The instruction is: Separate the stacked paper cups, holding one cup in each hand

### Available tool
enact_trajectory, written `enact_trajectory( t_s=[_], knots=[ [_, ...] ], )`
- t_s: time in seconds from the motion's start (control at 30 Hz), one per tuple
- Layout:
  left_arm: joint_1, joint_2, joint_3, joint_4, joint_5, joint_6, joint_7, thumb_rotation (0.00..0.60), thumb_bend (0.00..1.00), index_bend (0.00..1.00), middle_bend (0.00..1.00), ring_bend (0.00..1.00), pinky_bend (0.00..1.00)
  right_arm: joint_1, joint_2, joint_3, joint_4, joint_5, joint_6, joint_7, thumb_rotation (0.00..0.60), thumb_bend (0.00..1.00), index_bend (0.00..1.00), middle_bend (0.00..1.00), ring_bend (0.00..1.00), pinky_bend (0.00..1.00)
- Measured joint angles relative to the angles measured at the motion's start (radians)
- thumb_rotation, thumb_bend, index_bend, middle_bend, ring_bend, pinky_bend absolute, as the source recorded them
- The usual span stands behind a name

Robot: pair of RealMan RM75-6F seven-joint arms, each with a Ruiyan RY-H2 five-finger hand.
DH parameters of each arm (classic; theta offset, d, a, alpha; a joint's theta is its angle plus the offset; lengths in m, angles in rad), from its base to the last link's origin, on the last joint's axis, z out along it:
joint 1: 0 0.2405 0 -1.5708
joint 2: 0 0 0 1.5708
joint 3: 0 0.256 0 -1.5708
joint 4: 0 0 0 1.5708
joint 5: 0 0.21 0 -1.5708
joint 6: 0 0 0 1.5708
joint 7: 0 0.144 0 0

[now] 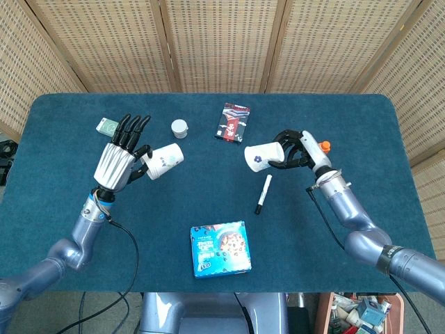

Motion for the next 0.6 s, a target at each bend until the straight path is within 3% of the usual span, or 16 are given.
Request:
enact_trajectory(
  t_s=[0.17, 0.27, 0.47, 0.5, 0.53, 0.6],
  knots=[
    [-0.002, 0.164, 0.035, -0.167, -0.014, -0.163, 0.017, 0.600, 0.57, 0.69, 0.00, 0.00, 0.00, -0.010, -0.025, -0.080, 0.068, -0.096, 0.104, -0.166, 0.600, 0.40, 0.56, 0.62, 0.50, 0.63],
    [-0.015, 0.278, 0.051, -0.315, -0.051, -0.316, 0.047, 0.600, 0.57, 0.69, 0.00, 0.00, 0.00, -0.021, -0.052, -0.142, 0.133, -0.172, 0.183, -0.281, 0.600, 0.40, 0.56, 0.62, 0.50, 0.63],
    [-0.054, 0.467, 0.069, -0.580, -0.211, -0.630, 0.146, 0.600, 0.57, 0.57, 0.00, 0.00, 0.00, -0.041, -0.093, -0.227, 0.229, -0.265, 0.252, -0.374, 0.600, 0.40, 0.56, 0.59, 0.50, 0.58],
    [-0.062, 0.487, 0.071, -0.604, -0.248, -0.668, 0.176, 0.600, 0.57, 0.46, 0.00, 0.00, 0.00, -0.043, -0.096, -0.233, 0.237, -0.272, 0.257, -0.382, 0.600, 0.37, 0.51, 0.53, 0.46, 0.53],
    [-0.067, 0.498, 0.072, -0.615, -0.273, -0.687, 0.200, 0.600, 0.55, 0.29, 0.00, 0.00, 0.00, -0.045, -0.099, -0.238, 0.245, -0.279, 0.262, -0.389, 0.600, 0.29, 0.40, 0.41, 0.37, 0.44],
    [-0.076, 0.509, 0.073, -0.630, -0.325, -0.712, 0.252, 0.600, 0.44, 0.05, 0.00, 0.00, 0.00, -0.049, -0.101, -0.251, 0.255, -0.293, 0.269, -0.405, 0.600, 0.10, 0.15, 0.15, 0.16, 0.27]
  ],
)
